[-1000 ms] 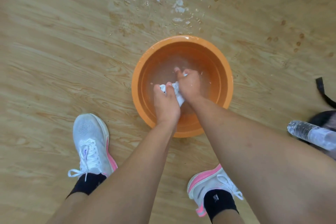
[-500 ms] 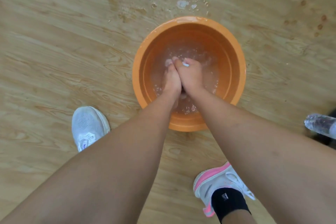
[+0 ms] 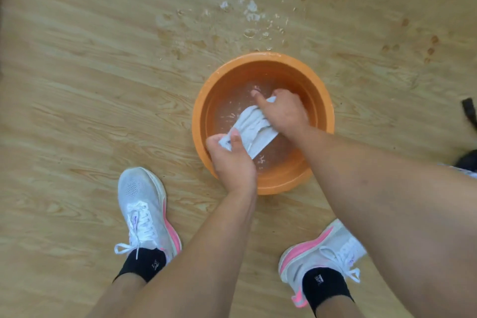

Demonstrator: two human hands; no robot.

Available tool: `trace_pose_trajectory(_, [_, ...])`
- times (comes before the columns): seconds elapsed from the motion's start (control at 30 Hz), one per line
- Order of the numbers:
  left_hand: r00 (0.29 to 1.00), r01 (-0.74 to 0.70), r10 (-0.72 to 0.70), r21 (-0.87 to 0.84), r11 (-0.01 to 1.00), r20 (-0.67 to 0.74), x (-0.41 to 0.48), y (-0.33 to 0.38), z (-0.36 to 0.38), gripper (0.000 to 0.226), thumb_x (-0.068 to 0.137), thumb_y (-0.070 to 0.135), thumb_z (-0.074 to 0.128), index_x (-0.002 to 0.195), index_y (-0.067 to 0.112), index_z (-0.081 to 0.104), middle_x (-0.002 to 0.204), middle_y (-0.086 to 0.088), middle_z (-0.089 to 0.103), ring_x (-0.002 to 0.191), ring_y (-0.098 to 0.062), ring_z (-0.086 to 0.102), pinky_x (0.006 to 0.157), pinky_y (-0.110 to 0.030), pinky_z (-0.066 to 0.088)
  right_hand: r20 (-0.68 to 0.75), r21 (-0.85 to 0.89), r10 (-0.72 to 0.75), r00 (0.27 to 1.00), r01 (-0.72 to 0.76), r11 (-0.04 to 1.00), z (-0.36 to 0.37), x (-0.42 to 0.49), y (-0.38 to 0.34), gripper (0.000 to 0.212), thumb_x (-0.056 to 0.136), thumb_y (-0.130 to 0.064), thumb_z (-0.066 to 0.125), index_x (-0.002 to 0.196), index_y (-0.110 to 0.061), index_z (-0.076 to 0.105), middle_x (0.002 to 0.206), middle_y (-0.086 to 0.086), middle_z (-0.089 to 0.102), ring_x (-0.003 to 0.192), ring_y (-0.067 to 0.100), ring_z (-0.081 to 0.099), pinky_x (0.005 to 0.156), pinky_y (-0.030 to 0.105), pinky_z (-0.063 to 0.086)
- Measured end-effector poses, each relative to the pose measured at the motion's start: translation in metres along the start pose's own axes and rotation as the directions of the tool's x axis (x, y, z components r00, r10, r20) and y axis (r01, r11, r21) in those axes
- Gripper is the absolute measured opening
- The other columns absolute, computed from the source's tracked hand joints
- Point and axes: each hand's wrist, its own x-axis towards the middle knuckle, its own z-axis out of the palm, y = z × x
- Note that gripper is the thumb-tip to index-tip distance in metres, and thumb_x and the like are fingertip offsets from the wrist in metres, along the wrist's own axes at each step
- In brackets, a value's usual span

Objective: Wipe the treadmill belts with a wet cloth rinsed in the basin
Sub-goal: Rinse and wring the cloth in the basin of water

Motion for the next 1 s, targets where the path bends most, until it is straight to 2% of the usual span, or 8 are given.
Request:
trace_pose_trajectory(0.17, [0.991, -0.089, 0.066, 0.207, 0.974, 0.116, 0.051, -0.011, 0.022, 0.023, 0.098, 0.002, 0.051, 0.111, 0.02, 0.043, 0.119, -0.01, 0.063, 0.109, -0.03, 0.059, 0.095, -0.036, 0.046, 0.141, -0.179, -0.18, 0.974, 0.203, 0.963, 0.007, 0.013, 0.033, 0.072, 0.086, -0.07, 0.068, 0.124, -0.012, 0.05, 0.123, 0.012, 0.06, 0.115, 0.033, 0.059, 0.092, 0.044, 0.045])
trace_pose_trajectory(0.23, [0.988, 0.004, -0.049, 0.292, 0.957, 0.149, 0.065, -0.014, 0.041, 0.023, 0.1, 0.009, 0.045, 0.122, 0.015, 0.05, 0.13, -0.016, 0.062, 0.121, -0.035, 0.058, 0.105, -0.045, 0.045, 0.08, -0.212, -0.209, 0.975, 0.221, 0.952, 0.019, 0.014, 0.042, 0.055, 0.092, -0.046, 0.074, 0.127, -0.007, 0.056, 0.124, 0.021, 0.063, 0.118, 0.04, 0.059, 0.093, 0.043, 0.045])
trace_pose_trajectory(0.33, [0.972, 0.056, -0.125, 0.321, 0.945, 0.199, 0.072, -0.014, 0.063, 0.05, 0.112, 0.041, 0.03, 0.146, 0.011, 0.05, 0.148, -0.018, 0.056, 0.137, -0.038, 0.051, 0.115, -0.044, 0.037, -0.118, -0.033, -0.116, 0.986, 0.113, 0.993, 0.035, 0.002, 0.036, 0.016, 0.094, -0.028, 0.07, 0.093, -0.013, 0.066, 0.102, 0.017, 0.07, 0.099, 0.036, 0.064, 0.078, 0.037, 0.044])
trace_pose_trajectory(0.47, [0.921, 0.159, -0.226, 0.224, 0.962, 0.316, 0.078, -0.016, 0.078, 0.068, 0.102, 0.065, 0.031, 0.113, 0.012, 0.072, 0.11, -0.019, 0.075, 0.103, -0.037, 0.072, 0.09, -0.045, 0.058, 0.069, 0.522, 0.155, 0.986, -0.168, 0.836, 0.052, -0.017, 0.004, 0.029, 0.089, -0.045, 0.067, 0.078, -0.02, 0.059, 0.076, 0.002, 0.062, 0.075, 0.024, 0.056, 0.059, 0.032, 0.036])
trace_pose_trajectory(0.53, [0.889, 0.202, -0.254, 0.173, 0.964, 0.38, 0.074, -0.009, 0.073, 0.052, 0.105, 0.055, 0.039, 0.093, 0.014, 0.067, 0.071, -0.011, 0.069, 0.061, -0.025, 0.068, 0.057, -0.031, 0.054, 0.1, 0.615, 0.214, 0.972, -0.229, 0.754, 0.053, -0.026, -0.006, 0.048, 0.075, -0.066, 0.066, 0.092, -0.022, 0.066, 0.084, 0.004, 0.066, 0.075, 0.025, 0.059, 0.061, 0.031, 0.042])
trace_pose_trajectory(0.67, [0.842, 0.145, -0.27, 0.288, 0.947, 0.466, 0.055, 0.009, 0.054, 0.046, 0.11, 0.036, 0.046, 0.081, 0.004, 0.062, 0.043, -0.005, 0.045, 0.029, -0.015, 0.04, 0.038, -0.017, 0.03, -0.04, 0.568, 0.27, 0.962, -0.2, 0.798, 0.039, -0.038, -0.005, 0.031, 0.099, -0.042, 0.064, 0.077, -0.02, 0.066, 0.076, 0.006, 0.073, 0.076, 0.031, 0.071, 0.07, 0.036, 0.055])
trace_pose_trajectory(0.87, [0.932, -0.09, -0.02, 0.285, 0.954, 0.361, 0.021, 0.023, 0.013, 0.043, 0.11, 0.039, 0.041, 0.085, 0.016, 0.067, 0.074, -0.01, 0.068, 0.069, -0.032, 0.063, 0.059, -0.034, 0.037, 0.034, 0.374, 0.151, 0.988, -0.153, 0.915, 0.031, -0.036, -0.018, 0.042, 0.1, -0.042, 0.061, 0.064, -0.021, 0.053, 0.071, 0.002, 0.064, 0.079, 0.032, 0.061, 0.069, 0.035, 0.041])
trace_pose_trajectory(1.0, [0.976, -0.115, 0.059, 0.263, 0.958, 0.212, 0.017, 0.021, 0.001, 0.033, 0.104, 0.035, 0.057, 0.076, 0.019, 0.052, 0.072, -0.008, 0.053, 0.075, -0.028, 0.05, 0.067, -0.038, 0.034, -0.031, 0.183, 0.093, 0.995, -0.086, 0.979, 0.018, -0.005, -0.002, 0.035, 0.101, -0.05, 0.058, 0.084, -0.019, 0.061, 0.095, 0.011, 0.073, 0.096, 0.033, 0.068, 0.078, 0.036, 0.045])
